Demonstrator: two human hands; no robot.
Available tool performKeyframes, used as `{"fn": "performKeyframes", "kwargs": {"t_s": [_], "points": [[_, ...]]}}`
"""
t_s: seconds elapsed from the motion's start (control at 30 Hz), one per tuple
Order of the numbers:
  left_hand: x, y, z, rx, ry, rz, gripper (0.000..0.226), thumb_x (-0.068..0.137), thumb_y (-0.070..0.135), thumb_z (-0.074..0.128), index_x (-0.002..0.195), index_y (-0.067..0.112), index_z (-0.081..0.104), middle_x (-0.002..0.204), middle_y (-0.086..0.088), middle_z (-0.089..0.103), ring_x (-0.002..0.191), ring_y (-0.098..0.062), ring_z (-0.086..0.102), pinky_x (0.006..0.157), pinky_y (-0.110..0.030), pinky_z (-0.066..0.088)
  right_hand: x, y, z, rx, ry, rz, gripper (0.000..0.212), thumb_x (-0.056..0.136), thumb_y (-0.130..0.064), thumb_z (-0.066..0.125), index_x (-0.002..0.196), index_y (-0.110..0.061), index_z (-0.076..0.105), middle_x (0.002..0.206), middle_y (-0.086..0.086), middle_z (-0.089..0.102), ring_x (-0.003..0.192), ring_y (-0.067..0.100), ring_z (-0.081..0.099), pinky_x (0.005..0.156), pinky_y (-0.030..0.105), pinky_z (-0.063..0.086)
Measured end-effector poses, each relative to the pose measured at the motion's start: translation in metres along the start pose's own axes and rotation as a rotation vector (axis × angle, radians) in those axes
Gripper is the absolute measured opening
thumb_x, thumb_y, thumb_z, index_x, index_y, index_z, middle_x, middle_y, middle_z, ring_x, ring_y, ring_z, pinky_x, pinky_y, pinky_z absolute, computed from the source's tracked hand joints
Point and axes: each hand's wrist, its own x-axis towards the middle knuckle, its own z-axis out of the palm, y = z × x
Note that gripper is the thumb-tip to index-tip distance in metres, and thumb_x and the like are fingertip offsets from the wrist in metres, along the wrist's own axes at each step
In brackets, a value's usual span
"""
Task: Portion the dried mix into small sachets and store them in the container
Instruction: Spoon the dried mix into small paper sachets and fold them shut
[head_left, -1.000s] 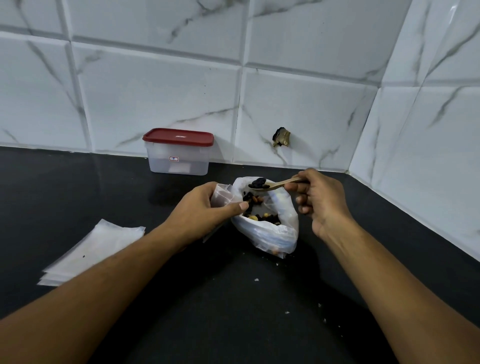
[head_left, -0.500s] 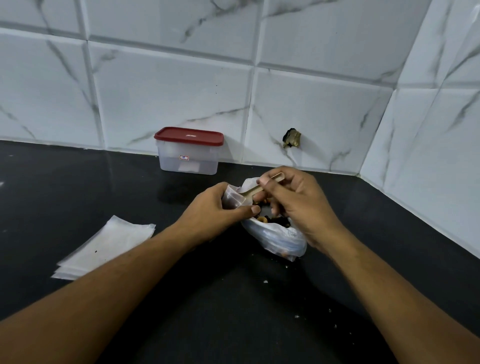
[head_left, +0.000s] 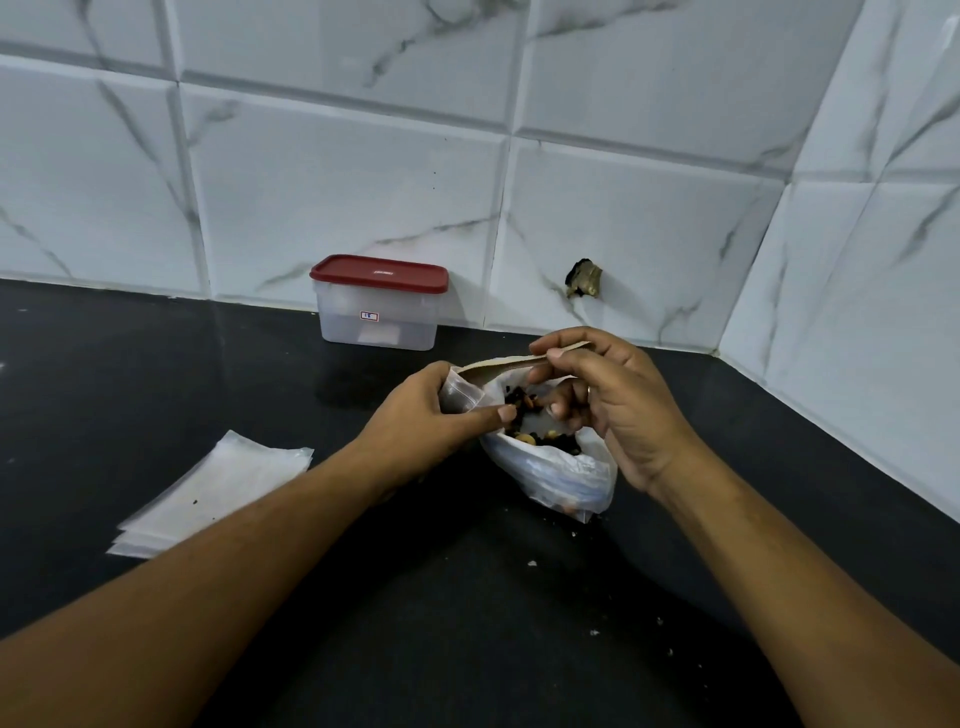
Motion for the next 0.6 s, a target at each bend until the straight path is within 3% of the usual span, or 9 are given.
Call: {"fn": "performKeyframes", "kwargs": {"t_s": [0.27, 0.4, 0.6], "points": [[0.0, 0.001, 0.001, -0.022, 0.007, -0.014, 0.047, 0.08, 0.044, 0.083, 0.119, 0.025, 0.062, 0.11, 0.005, 0.073, 0.101, -0.013, 0.07, 0.09, -0.038, 0.061, 0.005, 0.004, -0.006, 0.054, 0.147, 0.077, 0.018, 0.101, -0.017, 0.063, 0.111, -0.004, 0.072, 0.081, 0.007, 0.075, 0.053, 0.014, 0.052, 0.05, 0.023, 0.038], [0.0, 0.001, 0.001, -0.04, 0.019, -0.012, 0.049, 0.081, 0.042, 0.083, 0.122, 0.026, 0.062, 0.111, 0.007, 0.073, 0.101, -0.01, 0.071, 0.086, -0.03, 0.06, 0.011, 0.007, -0.019, 0.108, 0.303, 0.102, 0.016, 0.099, -0.015, 0.063, 0.107, -0.003, 0.071, 0.075, 0.008, 0.073, 0.051, 0.015, 0.05, 0.049, 0.025, 0.035], [0.001, -0.002, 0.002, -0.017, 0.079, 0.01, 0.048, 0.08, 0.047, 0.083, 0.119, 0.027, 0.063, 0.106, 0.005, 0.075, 0.098, -0.012, 0.072, 0.09, -0.039, 0.061, 0.018, 0.023, -0.041, -0.176, 0.426, 0.172, 0.015, 0.097, -0.011, 0.06, 0.084, -0.008, 0.065, 0.061, 0.003, 0.065, 0.041, 0.011, 0.044, 0.037, 0.02, 0.031]]}}
